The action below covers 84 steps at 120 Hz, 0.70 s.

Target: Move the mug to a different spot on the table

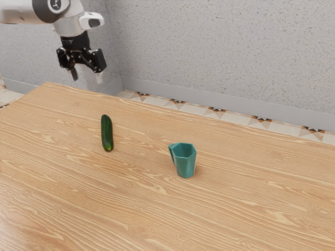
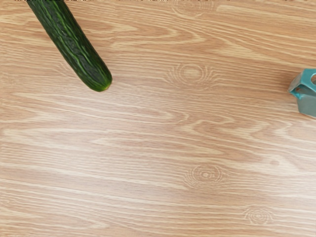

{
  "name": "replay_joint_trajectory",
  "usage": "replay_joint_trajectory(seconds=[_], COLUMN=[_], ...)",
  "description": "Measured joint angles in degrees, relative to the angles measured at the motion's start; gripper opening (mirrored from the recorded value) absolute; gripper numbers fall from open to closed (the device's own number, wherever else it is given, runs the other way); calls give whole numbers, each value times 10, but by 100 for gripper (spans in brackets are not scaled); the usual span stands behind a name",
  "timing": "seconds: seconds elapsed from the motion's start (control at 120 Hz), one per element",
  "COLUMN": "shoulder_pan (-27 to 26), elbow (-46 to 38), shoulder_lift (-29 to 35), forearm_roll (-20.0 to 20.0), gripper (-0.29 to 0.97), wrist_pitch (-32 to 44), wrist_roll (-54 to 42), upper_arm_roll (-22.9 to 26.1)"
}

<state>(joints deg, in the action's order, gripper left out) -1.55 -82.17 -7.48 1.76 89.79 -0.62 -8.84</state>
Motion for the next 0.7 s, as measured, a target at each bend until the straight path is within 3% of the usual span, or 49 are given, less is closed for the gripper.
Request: replay_joint_trajectory(seconds=[0.175, 0.35, 0.7], shoulder_pan=[-7, -21, -55], elbow=[5, 4, -31], shoulder_lift=[-6, -33, -133], forearm_roll=[-2, 15, 64], gripper=[66, 66, 66], wrist_pitch=[5, 21, 131], wrist_roll=[21, 153, 413], upper_arm_roll=[-1, 2, 2])
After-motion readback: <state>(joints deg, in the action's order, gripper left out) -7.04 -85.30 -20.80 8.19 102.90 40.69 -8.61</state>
